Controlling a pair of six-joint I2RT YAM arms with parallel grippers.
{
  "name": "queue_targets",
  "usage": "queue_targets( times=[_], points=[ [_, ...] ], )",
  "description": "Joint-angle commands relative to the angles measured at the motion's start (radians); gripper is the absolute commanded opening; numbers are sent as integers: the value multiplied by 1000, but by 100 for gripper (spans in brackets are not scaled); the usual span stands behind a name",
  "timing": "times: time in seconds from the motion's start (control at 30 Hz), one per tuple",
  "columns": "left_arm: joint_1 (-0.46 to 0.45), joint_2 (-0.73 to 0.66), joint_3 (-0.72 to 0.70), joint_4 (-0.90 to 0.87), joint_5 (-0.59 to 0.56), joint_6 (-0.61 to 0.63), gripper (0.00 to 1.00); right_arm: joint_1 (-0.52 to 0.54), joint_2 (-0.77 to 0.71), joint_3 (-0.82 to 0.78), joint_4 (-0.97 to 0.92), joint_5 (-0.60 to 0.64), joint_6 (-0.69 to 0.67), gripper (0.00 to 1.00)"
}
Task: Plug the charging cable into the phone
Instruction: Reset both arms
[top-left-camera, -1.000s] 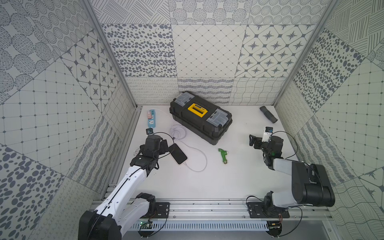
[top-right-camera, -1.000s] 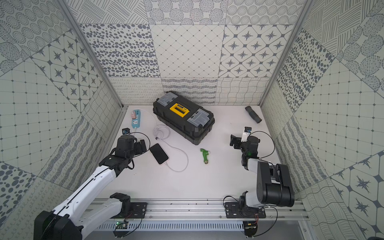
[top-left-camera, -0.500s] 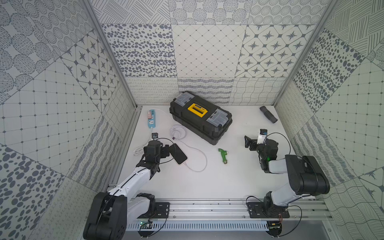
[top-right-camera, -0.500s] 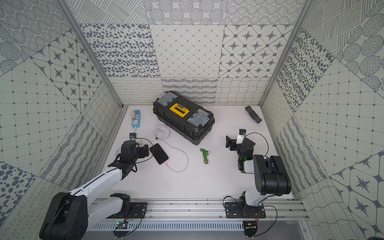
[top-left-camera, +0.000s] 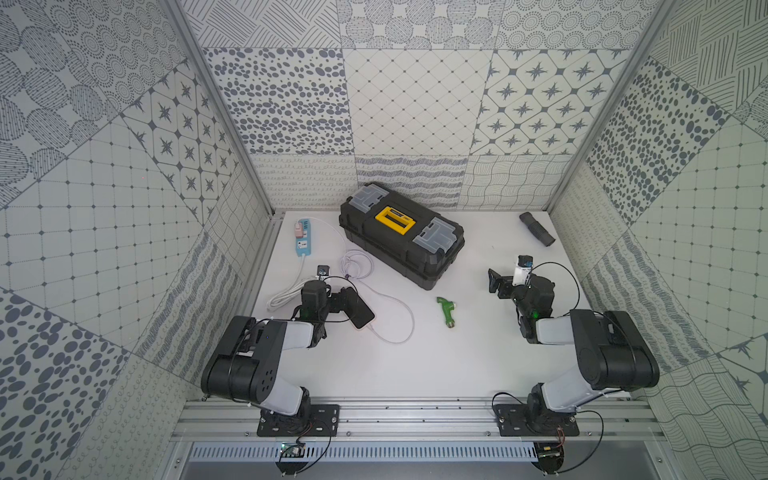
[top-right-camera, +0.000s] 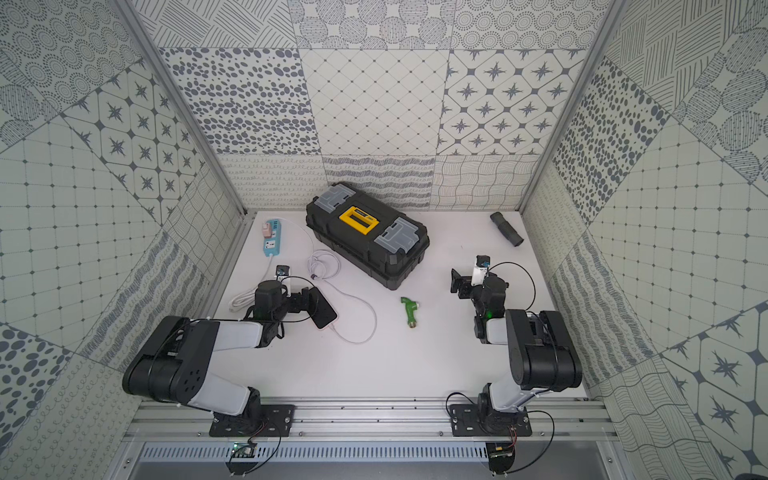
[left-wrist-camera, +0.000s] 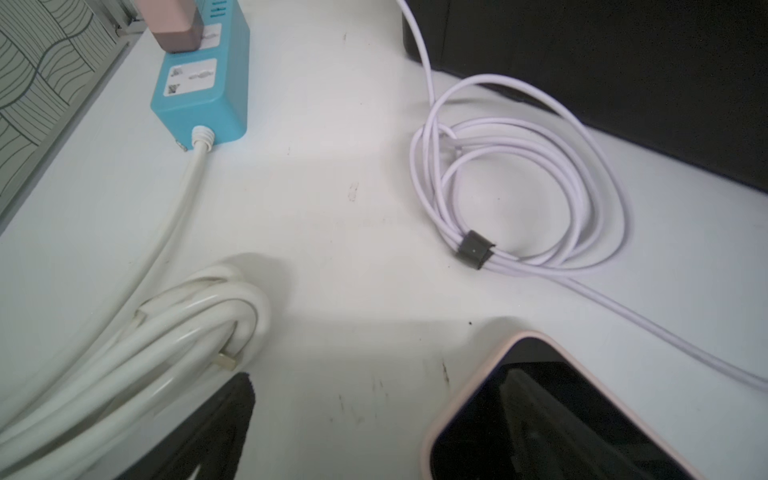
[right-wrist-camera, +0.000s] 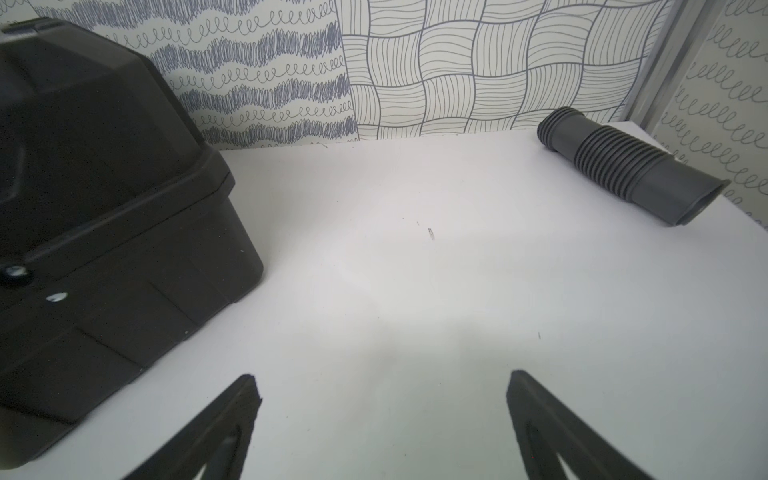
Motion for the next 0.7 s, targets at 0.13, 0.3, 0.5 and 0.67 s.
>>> queue_targets(
  times=[0.13, 0.3, 0.5, 0.67],
  points=[
    [9, 23, 4, 216, 82, 58, 97, 16, 2, 18, 0, 38, -14, 97],
    [6, 26, 10, 204, 102, 69, 97, 18, 2, 19, 1, 37, -14, 97],
    [7, 26, 13, 197, 108, 70, 97, 17, 2, 19, 2, 38, -14, 97],
    [6, 24, 12, 198, 112, 69, 97, 17, 2, 17, 1, 37, -14, 97]
  ],
)
